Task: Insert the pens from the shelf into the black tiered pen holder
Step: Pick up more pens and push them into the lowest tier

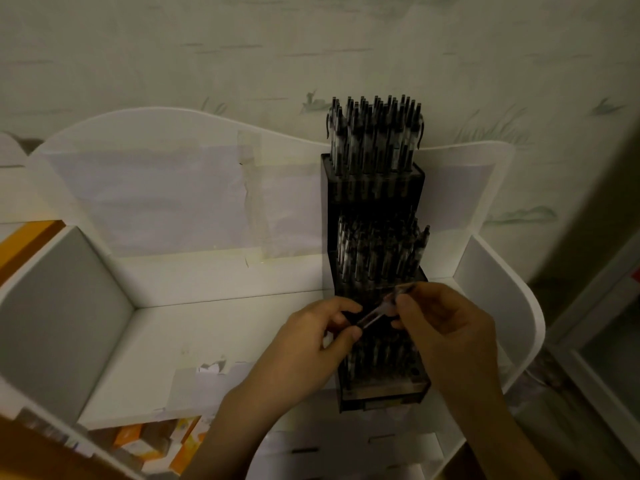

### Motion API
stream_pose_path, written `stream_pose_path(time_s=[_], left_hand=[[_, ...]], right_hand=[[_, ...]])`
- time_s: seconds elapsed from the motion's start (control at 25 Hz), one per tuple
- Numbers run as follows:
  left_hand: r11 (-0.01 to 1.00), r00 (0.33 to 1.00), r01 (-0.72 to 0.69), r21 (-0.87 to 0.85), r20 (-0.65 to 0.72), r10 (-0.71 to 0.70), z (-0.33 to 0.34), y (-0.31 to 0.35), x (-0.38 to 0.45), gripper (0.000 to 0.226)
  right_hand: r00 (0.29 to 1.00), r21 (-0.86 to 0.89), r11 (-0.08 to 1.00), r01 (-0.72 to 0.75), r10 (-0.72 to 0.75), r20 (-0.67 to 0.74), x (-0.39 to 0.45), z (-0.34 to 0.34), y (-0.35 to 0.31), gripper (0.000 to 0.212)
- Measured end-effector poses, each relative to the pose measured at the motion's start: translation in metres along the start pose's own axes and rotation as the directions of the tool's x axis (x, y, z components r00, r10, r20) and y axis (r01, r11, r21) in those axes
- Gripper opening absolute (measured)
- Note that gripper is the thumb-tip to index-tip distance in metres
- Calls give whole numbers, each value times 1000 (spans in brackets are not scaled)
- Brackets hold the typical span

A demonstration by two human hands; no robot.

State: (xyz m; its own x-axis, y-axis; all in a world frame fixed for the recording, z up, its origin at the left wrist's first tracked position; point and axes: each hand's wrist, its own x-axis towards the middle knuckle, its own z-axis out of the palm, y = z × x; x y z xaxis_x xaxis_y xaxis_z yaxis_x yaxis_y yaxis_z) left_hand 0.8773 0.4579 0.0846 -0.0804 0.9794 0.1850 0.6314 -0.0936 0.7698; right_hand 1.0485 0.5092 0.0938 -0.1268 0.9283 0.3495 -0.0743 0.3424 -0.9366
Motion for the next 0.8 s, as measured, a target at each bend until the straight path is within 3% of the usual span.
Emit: stream_pose_path(time_s=[0.12,0.24,0.4,0.8], left_hand=[[980,997,61,192,-50,-52,-4,-9,-1,45],[957,997,58,286,-60,-43,-3,-10,-2,55],[902,996,31,431,-89,9,4,-11,-3,57],[835,987,55,548,-154,36,11,-15,-7,56]], right_hand=[[993,-67,991,117,-118,-18,0,-14,-8,16],[983,-231,956,181,-168,75,-5,-17,1,17],[973,-409,888,211,-148,179,-13,-11,38,16],[958,-444,886,135,-2,287,-17,-7,80,15]])
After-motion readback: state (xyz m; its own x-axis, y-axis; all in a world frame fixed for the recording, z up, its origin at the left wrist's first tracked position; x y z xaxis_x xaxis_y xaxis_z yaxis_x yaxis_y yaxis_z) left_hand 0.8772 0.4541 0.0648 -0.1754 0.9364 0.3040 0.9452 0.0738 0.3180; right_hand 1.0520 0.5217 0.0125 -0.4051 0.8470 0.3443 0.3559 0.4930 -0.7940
